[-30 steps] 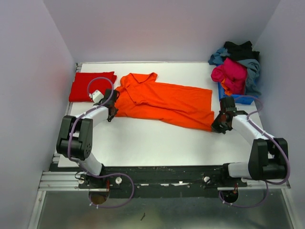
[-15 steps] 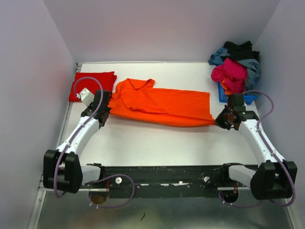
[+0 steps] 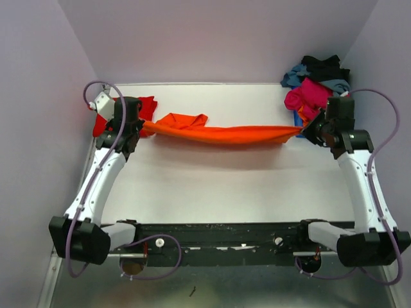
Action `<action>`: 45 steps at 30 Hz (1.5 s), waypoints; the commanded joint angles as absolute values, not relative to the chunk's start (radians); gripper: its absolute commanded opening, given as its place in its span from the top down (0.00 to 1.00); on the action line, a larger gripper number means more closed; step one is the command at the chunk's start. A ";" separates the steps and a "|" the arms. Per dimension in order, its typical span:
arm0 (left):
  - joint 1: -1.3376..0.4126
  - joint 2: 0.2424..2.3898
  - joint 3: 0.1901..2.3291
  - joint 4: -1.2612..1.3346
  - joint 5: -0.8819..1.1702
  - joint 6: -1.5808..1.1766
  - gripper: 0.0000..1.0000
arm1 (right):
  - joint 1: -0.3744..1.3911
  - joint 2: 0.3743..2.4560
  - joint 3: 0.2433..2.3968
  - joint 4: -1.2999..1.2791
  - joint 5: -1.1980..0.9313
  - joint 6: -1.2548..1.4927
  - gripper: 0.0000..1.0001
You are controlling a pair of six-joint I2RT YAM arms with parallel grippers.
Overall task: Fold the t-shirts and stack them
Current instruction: Fold the flattened tshirt in 1/3 of the way
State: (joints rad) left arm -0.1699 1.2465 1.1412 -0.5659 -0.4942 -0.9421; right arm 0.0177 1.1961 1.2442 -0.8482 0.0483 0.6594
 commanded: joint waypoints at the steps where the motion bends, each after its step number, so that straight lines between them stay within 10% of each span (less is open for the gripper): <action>1: -0.164 1.118 1.074 -0.592 -0.488 -0.920 1.00 | 0.006 1.100 1.217 -0.928 0.077 0.658 0.99; 16: -0.163 0.773 0.462 -0.726 -0.422 -1.183 0.95 | 0.008 0.856 0.569 -0.876 -0.087 0.775 0.94; 20: -0.163 0.692 0.449 -0.744 -0.443 -1.184 0.69 | 0.008 0.822 0.564 -0.882 -0.094 0.770 0.63; 23: -0.164 0.647 0.485 -0.762 -0.483 -1.141 0.27 | 0.008 0.782 0.604 -0.897 -0.066 0.743 0.16; 24: -0.166 0.637 0.504 -0.768 -0.498 -1.125 0.17 | 0.008 0.770 0.610 -0.884 -0.080 0.742 0.15; 36: -0.169 0.899 0.713 -0.280 -0.072 -0.577 0.11 | 0.006 0.978 0.779 -0.704 -0.074 0.537 0.36; 45: -0.192 1.209 0.721 -0.095 -0.002 -0.611 0.26 | 0.006 1.115 0.727 -0.653 -0.062 0.534 0.63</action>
